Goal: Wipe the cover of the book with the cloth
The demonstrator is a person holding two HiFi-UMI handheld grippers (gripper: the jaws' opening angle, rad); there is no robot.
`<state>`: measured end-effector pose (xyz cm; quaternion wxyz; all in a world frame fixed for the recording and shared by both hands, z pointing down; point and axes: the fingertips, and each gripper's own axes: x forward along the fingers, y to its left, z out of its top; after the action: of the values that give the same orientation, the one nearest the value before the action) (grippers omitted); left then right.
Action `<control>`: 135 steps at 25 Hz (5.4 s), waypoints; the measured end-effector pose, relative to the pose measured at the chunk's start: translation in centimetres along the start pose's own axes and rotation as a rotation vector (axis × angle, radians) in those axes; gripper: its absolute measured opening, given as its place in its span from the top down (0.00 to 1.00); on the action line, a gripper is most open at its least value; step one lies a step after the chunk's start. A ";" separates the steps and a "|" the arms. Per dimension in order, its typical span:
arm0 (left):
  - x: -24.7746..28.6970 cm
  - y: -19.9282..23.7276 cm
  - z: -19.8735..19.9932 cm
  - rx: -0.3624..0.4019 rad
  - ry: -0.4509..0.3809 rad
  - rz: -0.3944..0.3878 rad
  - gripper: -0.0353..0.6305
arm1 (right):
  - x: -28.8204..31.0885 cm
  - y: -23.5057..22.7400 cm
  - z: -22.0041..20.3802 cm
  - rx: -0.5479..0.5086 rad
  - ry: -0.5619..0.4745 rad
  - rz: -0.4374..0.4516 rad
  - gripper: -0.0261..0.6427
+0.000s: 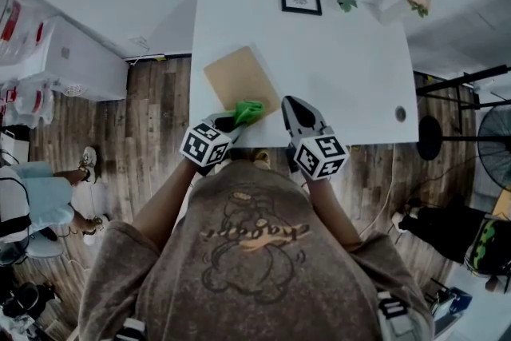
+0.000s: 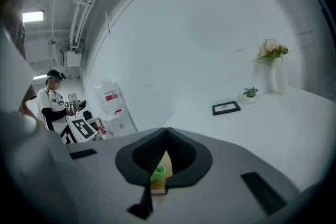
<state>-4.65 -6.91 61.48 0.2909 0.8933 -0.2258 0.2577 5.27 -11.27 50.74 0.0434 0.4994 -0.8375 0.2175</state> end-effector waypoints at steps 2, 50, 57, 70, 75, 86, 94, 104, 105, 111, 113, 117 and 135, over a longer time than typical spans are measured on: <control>0.0 -0.5 -0.2 -0.003 0.005 -0.006 0.85 | -0.2 0.0 0.0 0.001 -0.001 0.000 0.96; -0.7 15.7 15.1 0.018 -0.144 0.220 0.85 | 1.2 -4.2 1.7 0.021 -0.025 -0.113 0.96; 2.6 15.6 13.5 0.010 -0.073 0.196 0.85 | 0.5 -5.6 1.5 0.035 -0.027 -0.152 0.96; 4.5 15.2 12.1 -0.019 -0.035 0.176 0.85 | 0.2 -6.3 1.0 0.041 -0.023 -0.165 0.96; 4.9 14.1 11.8 -0.013 -0.022 0.149 0.85 | 0.2 -6.2 0.9 0.047 -0.021 -0.161 0.96; 5.8 10.4 10.3 0.010 0.003 0.087 0.85 | -0.5 -6.3 0.6 0.047 -0.019 -0.161 0.96; 6.5 7.4 9.2 0.023 0.023 0.044 0.85 | -1.1 -6.1 0.4 0.042 -0.016 -0.150 0.96; 7.1 3.5 7.3 0.039 0.060 -0.010 0.85 | -1.8 -6.0 0.3 0.043 -0.018 -0.144 0.96; 7.1 3.1 7.1 0.041 0.064 -0.017 0.85 | -1.9 -5.9 0.3 0.043 -0.019 -0.143 0.96; 7.2 0.9 6.1 0.050 0.082 -0.048 0.85 | -2.5 -5.6 0.1 0.049 -0.023 -0.146 0.96; 7.3 0.3 5.8 0.048 0.086 -0.055 0.85 | -2.8 -5.6 -0.1 0.052 -0.025 -0.149 0.96; 7.3 -0.7 5.5 0.043 0.090 -0.069 0.85 | -3.2 -5.6 -0.1 0.051 -0.023 -0.157 0.96; 6.9 -3.9 6.5 -0.136 0.065 -0.227 0.85 | -4.7 -6.8 0.3 0.051 -0.045 -0.205 0.96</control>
<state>4.92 -9.94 59.39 0.3854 0.8825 -0.1307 0.2359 13.51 -10.34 51.26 0.0337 0.5884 -0.7768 0.2219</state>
